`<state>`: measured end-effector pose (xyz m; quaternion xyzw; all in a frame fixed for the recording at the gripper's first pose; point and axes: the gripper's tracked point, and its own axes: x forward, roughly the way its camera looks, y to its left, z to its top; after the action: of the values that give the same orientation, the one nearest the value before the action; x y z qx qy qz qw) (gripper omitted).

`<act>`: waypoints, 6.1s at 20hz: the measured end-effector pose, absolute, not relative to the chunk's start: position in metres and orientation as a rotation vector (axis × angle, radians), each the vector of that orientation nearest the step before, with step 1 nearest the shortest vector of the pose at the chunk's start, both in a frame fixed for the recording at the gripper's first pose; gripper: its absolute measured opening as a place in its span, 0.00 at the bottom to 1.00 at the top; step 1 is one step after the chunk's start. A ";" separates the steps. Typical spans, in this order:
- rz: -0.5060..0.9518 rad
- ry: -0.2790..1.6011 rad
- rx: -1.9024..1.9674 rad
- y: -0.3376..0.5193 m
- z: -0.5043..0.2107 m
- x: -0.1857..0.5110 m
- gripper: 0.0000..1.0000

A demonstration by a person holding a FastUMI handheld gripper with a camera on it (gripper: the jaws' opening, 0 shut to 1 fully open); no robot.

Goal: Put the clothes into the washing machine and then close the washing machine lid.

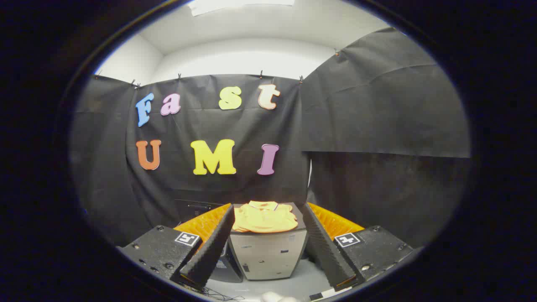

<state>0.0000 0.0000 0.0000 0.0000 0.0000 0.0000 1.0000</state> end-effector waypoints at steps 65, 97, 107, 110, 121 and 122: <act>0.143 0.539 -0.044 0.026 -0.175 0.533 1.00; 0.163 0.813 -0.041 0.043 -0.257 0.539 0.27; 0.219 0.711 -0.015 0.051 -0.219 0.522 0.07; 0.232 0.651 0.019 0.057 -0.183 0.494 0.06; 0.296 0.472 0.093 0.142 -0.070 0.401 0.06; 0.300 0.463 0.099 0.153 -0.064 0.393 0.06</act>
<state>0.3929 0.1527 -0.0640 0.0488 0.2286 0.1482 0.9610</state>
